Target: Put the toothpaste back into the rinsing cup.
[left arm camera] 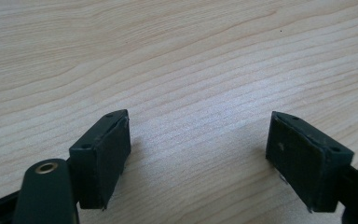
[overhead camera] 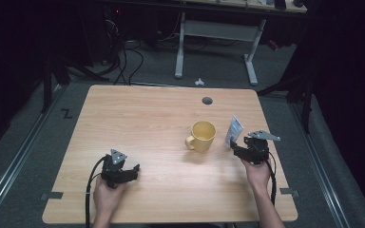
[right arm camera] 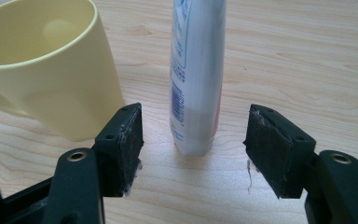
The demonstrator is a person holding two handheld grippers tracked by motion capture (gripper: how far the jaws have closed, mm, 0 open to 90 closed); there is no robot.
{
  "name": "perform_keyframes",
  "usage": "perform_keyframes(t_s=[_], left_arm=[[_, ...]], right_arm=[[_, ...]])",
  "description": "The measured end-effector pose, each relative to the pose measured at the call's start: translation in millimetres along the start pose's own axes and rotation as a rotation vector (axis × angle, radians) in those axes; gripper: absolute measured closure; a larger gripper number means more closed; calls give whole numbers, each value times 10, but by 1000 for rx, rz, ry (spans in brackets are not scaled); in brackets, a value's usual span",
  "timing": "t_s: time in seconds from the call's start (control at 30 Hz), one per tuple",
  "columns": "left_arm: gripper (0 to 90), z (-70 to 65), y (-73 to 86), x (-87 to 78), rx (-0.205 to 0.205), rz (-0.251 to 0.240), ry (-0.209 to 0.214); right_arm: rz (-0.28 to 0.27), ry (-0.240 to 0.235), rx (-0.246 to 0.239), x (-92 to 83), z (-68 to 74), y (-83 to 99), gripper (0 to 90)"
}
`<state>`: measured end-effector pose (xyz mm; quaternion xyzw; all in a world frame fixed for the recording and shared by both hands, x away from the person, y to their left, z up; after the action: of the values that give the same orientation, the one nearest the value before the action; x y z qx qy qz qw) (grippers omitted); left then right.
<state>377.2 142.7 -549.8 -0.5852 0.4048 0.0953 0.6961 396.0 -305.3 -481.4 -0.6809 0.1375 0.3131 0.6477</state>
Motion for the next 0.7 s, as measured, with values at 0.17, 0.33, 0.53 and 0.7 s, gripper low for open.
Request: perform_keyframes(t_s=[0.17, 0.33, 0.53, 0.7], left_arm=[[223, 0, 0, 0, -1, 0, 0], [223, 0, 0, 0, -1, 0, 0], [223, 0, 0, 0, 0, 0, 0], [223, -1, 0, 0, -1, 0, 0]], right_arm=[[2, -2, 7, 33, -12, -6, 374], [17, 3, 11, 128, -2, -26, 378], [29, 8, -4, 210, 13, -28, 389], [22, 7, -6, 221, 12, -49, 402]])
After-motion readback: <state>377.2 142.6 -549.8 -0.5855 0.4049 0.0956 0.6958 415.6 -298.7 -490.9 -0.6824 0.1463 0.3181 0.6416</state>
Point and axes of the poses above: each handheld gripper's, and its own axes: x roughly forward along the jaws, y roughly out of its underside, z roughly to its left, the point moved 2 cm from there along x, roughly forward along the jaws
